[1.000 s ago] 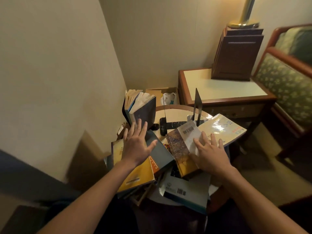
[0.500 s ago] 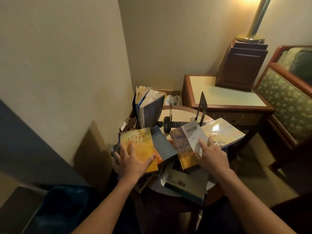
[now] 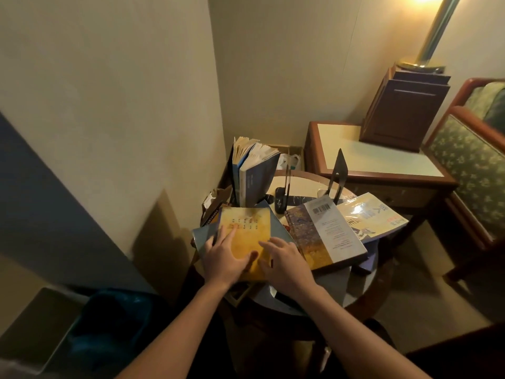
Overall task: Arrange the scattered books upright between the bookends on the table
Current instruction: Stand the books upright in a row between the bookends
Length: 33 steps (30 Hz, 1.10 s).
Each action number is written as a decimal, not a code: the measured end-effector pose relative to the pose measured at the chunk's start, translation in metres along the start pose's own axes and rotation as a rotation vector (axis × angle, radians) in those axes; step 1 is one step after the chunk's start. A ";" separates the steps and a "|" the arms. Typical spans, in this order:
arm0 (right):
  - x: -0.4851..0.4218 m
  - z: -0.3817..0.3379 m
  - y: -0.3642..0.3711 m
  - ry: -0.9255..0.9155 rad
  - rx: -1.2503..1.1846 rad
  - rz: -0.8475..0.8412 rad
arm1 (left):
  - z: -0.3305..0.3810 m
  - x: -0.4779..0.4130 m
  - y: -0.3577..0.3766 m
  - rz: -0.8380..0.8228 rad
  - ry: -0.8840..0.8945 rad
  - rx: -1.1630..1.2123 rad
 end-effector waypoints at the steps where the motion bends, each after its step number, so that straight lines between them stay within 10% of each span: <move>1: -0.001 -0.001 0.004 0.048 -0.023 -0.016 | 0.003 0.002 0.001 -0.008 0.001 0.014; 11: 0.009 0.012 0.005 0.391 -0.292 0.068 | 0.022 0.022 0.017 -0.019 -0.101 0.440; 22: 0.009 0.015 -0.050 0.157 -0.553 -0.012 | 0.027 0.017 -0.007 -0.177 -0.194 0.962; 33: -0.017 -0.003 -0.082 -0.105 -0.264 0.185 | 0.049 -0.018 -0.117 0.014 0.362 0.650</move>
Point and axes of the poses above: each hand's wrist, its own x-axis away from the middle knuckle, its own y-axis out of the palm, z = x × y, the point moved 4 cm from there along -x, towards the middle knuckle, and after that the axes turned 1 degree about -z, right-handed, at the moved point
